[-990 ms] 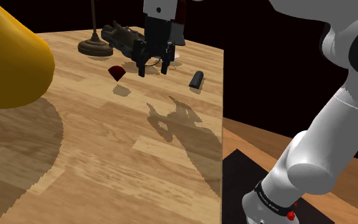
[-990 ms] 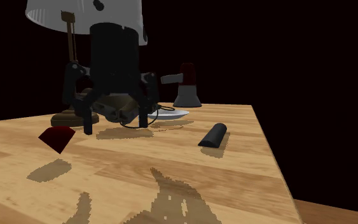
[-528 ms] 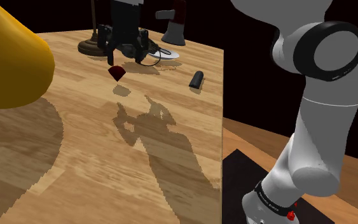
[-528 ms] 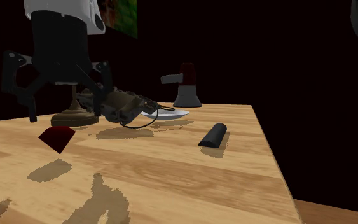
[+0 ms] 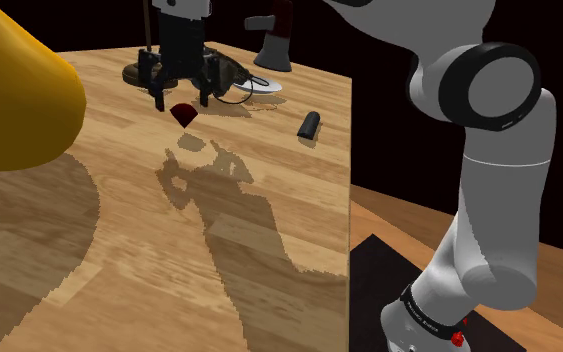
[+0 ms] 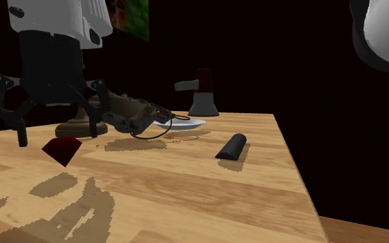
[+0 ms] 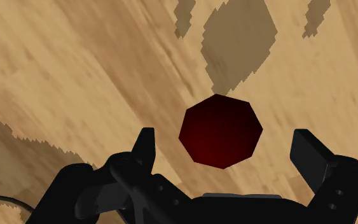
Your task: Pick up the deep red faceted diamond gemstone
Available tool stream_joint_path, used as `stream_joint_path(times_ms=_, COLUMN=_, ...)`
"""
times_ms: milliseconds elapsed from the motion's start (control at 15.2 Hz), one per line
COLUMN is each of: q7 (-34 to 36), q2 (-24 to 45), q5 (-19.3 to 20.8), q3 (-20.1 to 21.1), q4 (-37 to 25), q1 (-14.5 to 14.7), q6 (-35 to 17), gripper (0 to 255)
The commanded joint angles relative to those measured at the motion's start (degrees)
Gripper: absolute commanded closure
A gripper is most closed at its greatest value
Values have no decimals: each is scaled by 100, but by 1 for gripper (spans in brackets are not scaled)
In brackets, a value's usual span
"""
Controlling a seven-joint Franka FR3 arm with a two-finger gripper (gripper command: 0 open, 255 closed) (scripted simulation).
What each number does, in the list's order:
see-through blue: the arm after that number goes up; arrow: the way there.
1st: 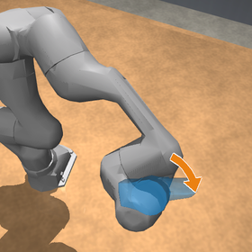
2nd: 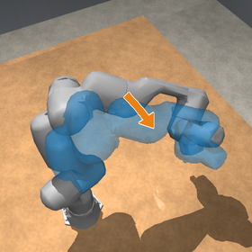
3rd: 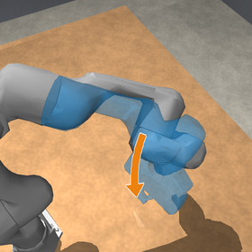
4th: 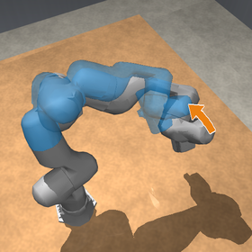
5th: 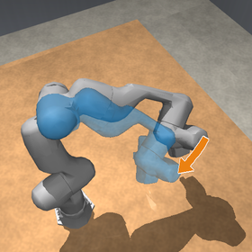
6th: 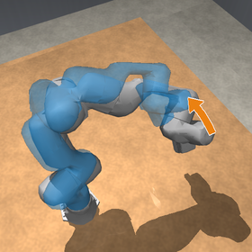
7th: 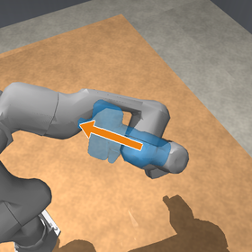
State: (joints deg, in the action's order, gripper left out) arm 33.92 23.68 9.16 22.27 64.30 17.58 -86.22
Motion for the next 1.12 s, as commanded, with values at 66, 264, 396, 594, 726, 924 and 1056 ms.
stream_joint_path(times_ms=66, q7=-6, q2=-106, q5=-38, q3=0, q4=369, q1=-66, q6=-269, gripper=0)
stream_joint_path(times_ms=264, q7=-11, q2=-131, q5=-48, q3=1, q4=412, q1=-78, q6=-287, gripper=255)
stream_joint_path(times_ms=396, q7=-8, q2=-133, q5=-48, q3=2, q4=413, q1=-76, q6=-286, gripper=255)
stream_joint_path(times_ms=594, q7=-7, q2=-134, q5=-48, q3=2, q4=413, q1=-75, q6=-285, gripper=255)
stream_joint_path(times_ms=726, q7=-6, q2=-132, q5=-48, q3=2, q4=409, q1=-74, q6=-282, gripper=255)
stream_joint_path(times_ms=924, q7=-6, q2=-38, q5=-13, q3=0, q4=108, q1=-25, q6=-75, gripper=255)
stream_joint_path(times_ms=1056, q7=-7, q2=45, q5=17, q3=-1, q4=-177, q1=23, q6=130, gripper=255)
